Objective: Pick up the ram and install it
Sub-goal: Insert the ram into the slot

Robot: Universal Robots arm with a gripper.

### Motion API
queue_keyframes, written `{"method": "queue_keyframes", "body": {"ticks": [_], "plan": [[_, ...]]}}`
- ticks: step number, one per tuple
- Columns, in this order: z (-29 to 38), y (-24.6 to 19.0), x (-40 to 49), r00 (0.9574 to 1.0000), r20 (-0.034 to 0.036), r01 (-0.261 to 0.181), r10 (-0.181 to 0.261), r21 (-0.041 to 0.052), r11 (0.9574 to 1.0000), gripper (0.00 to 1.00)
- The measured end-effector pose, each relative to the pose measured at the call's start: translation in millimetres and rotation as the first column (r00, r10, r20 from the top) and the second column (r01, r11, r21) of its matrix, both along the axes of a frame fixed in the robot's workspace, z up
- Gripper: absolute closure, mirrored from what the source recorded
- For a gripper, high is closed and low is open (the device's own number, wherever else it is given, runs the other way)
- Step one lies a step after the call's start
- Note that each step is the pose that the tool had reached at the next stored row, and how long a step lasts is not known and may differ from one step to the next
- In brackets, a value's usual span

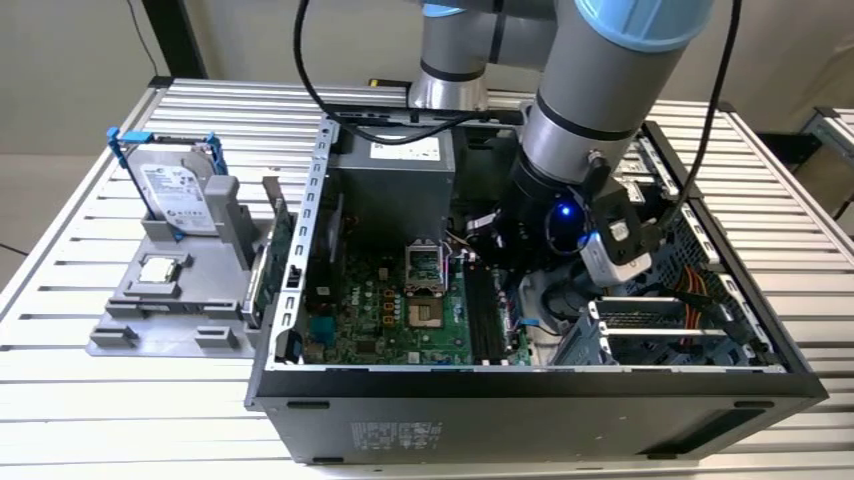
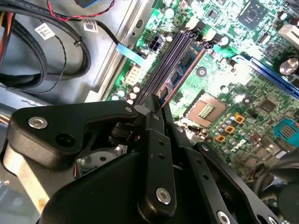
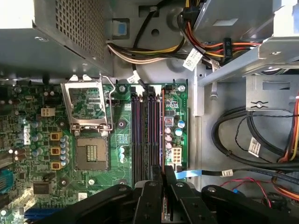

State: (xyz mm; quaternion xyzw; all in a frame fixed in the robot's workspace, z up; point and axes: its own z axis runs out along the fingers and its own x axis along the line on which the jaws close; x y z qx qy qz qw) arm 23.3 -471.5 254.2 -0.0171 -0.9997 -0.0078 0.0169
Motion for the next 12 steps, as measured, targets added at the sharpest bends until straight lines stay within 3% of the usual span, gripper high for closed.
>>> {"method": "queue_keyframes", "body": {"ticks": [12], "plan": [[-14.2, 0.0, 0.1, 1.0000, 0.0000, -0.003, 0.003, -0.0004, 1.0000, 1.00]]}}
